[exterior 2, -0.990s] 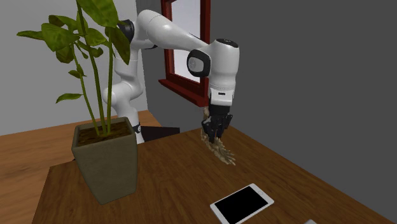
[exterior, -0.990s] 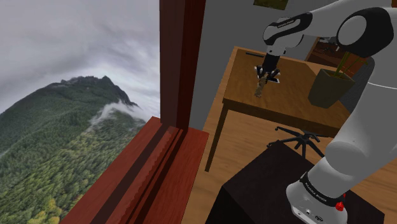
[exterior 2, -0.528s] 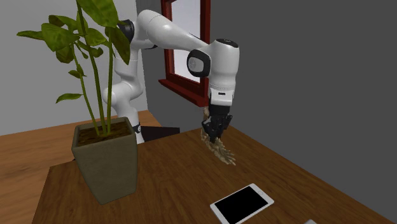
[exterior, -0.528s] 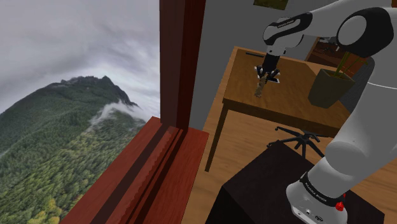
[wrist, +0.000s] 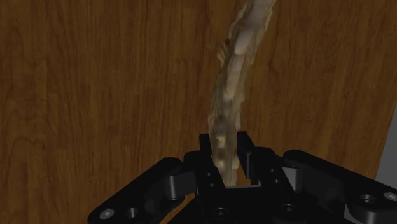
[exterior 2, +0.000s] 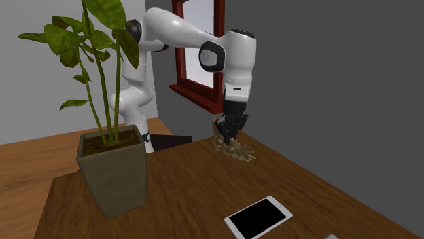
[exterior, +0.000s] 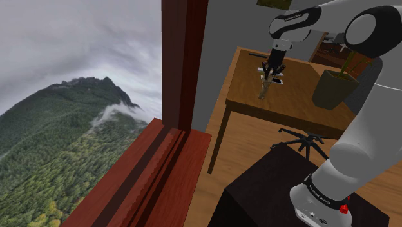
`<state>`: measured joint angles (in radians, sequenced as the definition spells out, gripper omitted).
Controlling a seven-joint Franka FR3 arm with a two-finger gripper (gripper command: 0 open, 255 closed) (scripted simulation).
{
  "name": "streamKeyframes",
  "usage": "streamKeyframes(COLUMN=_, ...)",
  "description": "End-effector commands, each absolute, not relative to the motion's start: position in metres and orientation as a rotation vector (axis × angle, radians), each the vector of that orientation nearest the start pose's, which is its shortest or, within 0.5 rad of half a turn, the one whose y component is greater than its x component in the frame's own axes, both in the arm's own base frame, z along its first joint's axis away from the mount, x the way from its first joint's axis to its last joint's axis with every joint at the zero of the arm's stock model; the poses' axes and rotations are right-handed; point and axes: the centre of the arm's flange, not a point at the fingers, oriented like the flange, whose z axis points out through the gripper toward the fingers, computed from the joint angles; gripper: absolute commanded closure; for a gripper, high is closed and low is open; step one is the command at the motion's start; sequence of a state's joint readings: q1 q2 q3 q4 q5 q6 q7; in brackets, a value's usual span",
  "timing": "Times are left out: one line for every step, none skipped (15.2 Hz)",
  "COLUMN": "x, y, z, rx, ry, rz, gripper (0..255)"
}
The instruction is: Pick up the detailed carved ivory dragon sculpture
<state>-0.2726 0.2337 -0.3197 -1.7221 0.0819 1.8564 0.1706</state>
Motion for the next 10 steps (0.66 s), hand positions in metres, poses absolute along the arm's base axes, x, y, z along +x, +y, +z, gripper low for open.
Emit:
streamKeyframes(x=0.523, y=-0.328, z=0.455, rx=-2.880, ry=1.191, rz=0.131, gripper=255)
streamKeyframes(x=0.523, y=-0.328, z=0.460, rx=-2.880, ry=1.191, rz=0.131, gripper=255)
streamKeyframes(x=0.523, y=-0.328, z=0.465, rx=-2.880, ry=1.191, rz=0.131, gripper=255)
streamKeyframes(x=0.523, y=-0.328, z=0.471, rx=-2.880, ry=1.191, rz=0.131, gripper=255)
streamKeyframes(x=0.523, y=-0.328, z=0.476, rx=-2.880, ry=1.191, rz=0.131, gripper=255)
streamKeyframes(x=0.523, y=-0.328, z=0.481, rx=-2.880, ry=1.191, rz=0.131, gripper=255)
streamKeyframes(x=0.523, y=-0.328, z=0.486, rx=-2.880, ry=1.191, rz=0.131, gripper=255)
streamKeyframes(x=0.523, y=-0.328, z=0.492, rx=-2.880, ry=1.191, rz=0.131, gripper=255)
streamKeyframes(x=0.523, y=-0.328, z=0.493, rx=-2.880, ry=1.191, rz=0.131, gripper=255)
streamKeyframes(x=0.523, y=-0.328, z=0.493, rx=-2.880, ry=1.191, rz=0.131, gripper=255)
